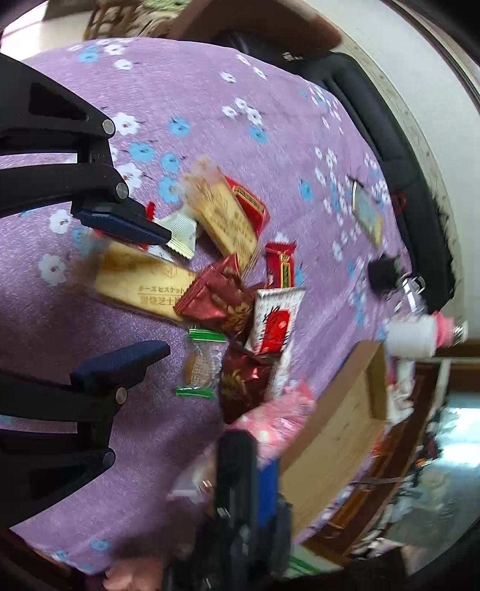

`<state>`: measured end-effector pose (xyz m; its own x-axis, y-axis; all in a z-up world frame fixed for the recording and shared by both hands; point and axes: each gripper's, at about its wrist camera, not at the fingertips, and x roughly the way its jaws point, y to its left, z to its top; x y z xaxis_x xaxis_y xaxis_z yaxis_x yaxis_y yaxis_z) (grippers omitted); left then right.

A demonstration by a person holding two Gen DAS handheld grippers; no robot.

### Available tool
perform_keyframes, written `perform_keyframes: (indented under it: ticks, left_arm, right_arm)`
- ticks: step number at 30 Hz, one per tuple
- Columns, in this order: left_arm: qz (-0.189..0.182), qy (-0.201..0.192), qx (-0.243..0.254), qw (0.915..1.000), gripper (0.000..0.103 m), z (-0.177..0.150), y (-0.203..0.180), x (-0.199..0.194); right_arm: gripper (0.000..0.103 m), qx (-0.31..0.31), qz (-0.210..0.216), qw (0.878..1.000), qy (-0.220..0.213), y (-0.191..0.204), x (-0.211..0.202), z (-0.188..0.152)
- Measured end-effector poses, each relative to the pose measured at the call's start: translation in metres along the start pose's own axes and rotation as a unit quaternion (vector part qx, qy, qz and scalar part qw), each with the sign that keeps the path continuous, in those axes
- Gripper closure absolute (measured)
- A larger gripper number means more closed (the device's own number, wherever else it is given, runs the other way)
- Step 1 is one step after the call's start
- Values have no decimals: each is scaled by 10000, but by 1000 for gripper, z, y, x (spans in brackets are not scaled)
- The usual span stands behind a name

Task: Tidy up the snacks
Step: 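Grasp the cream cake bar with the left gripper while the right gripper holds the pink bag, then carry both snacks over the cardboard tray and open both grippers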

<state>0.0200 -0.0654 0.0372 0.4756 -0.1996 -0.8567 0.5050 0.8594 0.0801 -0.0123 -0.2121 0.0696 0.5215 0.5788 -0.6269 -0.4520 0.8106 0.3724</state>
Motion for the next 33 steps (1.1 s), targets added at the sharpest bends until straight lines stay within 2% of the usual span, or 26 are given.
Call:
perform_keyframes:
  ticks: [4,6,8,12,16,21,26,33]
  left_arm:
    - [57,193,134,9997,46,1,-1,14]
    - [-68,231,117,9996,54,-1,0,17]
    - [-64,196,44,9998,66,-3,1,20]
    - [-8,83,-142,9999,67,-11,-3,16]
    - [-20,-46,-638,9980,68,-29,-7,3]
    - [-432,-371,-1260,9904,68,-46,-5,-21]
    - [-590,-673,-1413,9859,68,-36,-7,-38]
    - [-783,-912,-1373,9832,68,-5,-20,-44]
  right_arm:
    - [81,87,53,9999,-75,-3,-5,2]
    - [81,153,89,9998,-96,-5,-6,4]
    - [81,206,110,9997,-124,-8,-7,5]
    - [81,256,79,9996,-123,-11,-7,6]
    - [81,282,71,9995,-133,-12,-7,6]
    - [81,289,72,9995,-135,-14,-7,7]
    - [81,334,37,9992,-200,-17,-9,9]
    - [81,543,-133,9978,-345,-35,-20,16]
